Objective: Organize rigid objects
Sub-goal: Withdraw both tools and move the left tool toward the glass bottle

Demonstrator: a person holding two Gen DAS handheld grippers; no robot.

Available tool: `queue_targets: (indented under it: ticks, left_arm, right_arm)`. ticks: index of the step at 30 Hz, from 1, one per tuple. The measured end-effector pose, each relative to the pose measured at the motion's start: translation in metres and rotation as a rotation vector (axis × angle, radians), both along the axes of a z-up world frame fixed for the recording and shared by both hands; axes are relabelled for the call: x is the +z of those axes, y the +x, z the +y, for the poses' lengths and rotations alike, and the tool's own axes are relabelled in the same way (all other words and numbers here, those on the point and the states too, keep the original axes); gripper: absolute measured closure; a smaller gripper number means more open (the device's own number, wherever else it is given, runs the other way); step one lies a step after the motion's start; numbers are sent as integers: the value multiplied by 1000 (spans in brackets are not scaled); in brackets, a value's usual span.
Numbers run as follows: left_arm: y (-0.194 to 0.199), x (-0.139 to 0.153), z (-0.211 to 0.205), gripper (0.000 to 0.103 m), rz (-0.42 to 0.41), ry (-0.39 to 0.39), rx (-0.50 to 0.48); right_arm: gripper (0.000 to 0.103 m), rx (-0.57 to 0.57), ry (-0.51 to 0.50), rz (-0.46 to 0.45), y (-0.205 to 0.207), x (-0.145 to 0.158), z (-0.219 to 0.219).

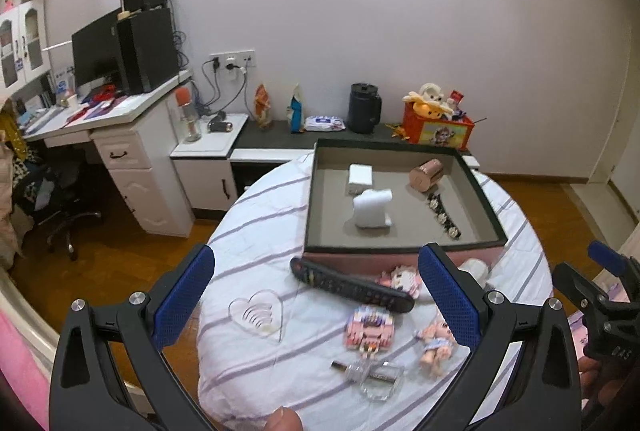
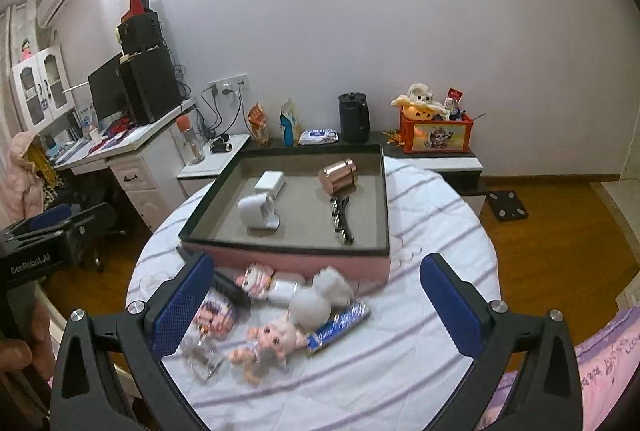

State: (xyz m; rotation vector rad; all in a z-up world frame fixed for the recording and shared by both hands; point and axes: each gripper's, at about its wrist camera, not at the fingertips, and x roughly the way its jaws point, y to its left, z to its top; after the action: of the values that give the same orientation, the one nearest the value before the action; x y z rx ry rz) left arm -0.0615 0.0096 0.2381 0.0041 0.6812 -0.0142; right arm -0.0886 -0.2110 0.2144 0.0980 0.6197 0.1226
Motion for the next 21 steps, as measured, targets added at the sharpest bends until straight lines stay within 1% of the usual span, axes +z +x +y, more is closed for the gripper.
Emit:
queue_targets:
  ticks: [8,21]
  left_arm:
    - [-18,-21,7,0,54,-16,18]
    - [-27,-32,9,0,82,-18,24]
  right_arm:
    - [0,31,-12,38,-19,-15,9]
    - [0,27,-27,52,-28,-19,12]
